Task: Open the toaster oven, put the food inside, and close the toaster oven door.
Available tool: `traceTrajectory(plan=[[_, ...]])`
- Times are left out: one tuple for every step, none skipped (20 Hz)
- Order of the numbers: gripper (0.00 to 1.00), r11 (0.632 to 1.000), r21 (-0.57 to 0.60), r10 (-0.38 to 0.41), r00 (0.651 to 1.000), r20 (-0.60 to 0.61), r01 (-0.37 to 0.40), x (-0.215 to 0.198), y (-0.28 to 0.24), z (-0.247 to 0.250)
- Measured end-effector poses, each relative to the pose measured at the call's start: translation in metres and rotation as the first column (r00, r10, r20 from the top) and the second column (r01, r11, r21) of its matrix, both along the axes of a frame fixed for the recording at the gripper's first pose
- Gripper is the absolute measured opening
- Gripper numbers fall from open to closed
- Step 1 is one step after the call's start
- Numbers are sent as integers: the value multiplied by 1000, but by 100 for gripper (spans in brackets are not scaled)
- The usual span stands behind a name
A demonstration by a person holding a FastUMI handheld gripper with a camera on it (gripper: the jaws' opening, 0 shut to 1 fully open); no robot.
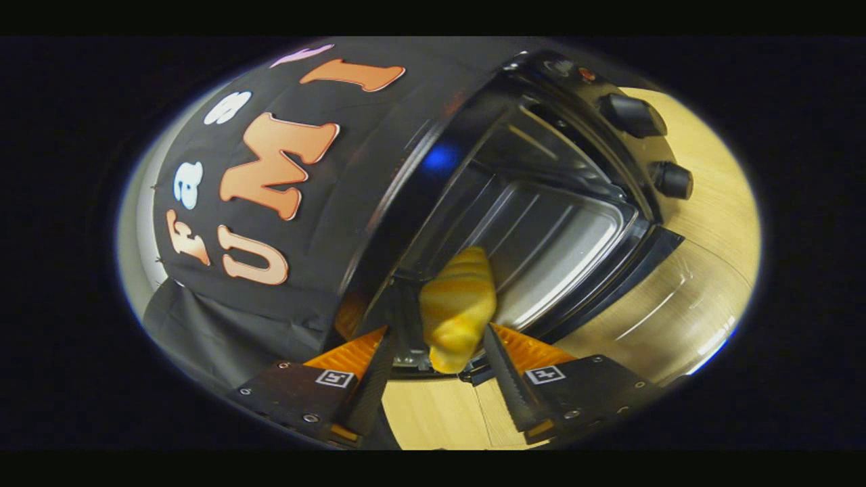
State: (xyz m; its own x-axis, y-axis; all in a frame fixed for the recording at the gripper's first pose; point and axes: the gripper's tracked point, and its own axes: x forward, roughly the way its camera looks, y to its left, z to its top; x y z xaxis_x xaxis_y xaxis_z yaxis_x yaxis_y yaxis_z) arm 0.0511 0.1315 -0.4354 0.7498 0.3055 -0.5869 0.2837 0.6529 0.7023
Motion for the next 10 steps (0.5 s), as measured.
traceTrajectory(plan=[[85, 1000, -6, 24, 1000, -6, -24, -9, 1, 3], [92, 999, -13, 39, 999, -4, -39, -17, 0, 9], [95, 998, -30, 54, 999, -1, -54, -23, -1, 16], [96, 996, -42, 75, 997, 7, -74, -31, -2, 22], [95, 994, -53, 99, 995, 4, -99, -41, -2, 29], [95, 989, -67, 129, 992, -4, -129, -53, -3, 32], [95, 983, -91, 161, 987, -15, -161, -65, -4, 34], [95, 974, -119, 191, 981, -25, -193, -76, -7, 34], [95, 963, -149, 219, 975, -39, -222, -88, -11, 36], [95, 951, -182, 243, 969, -52, -248, -98, -15, 36]])
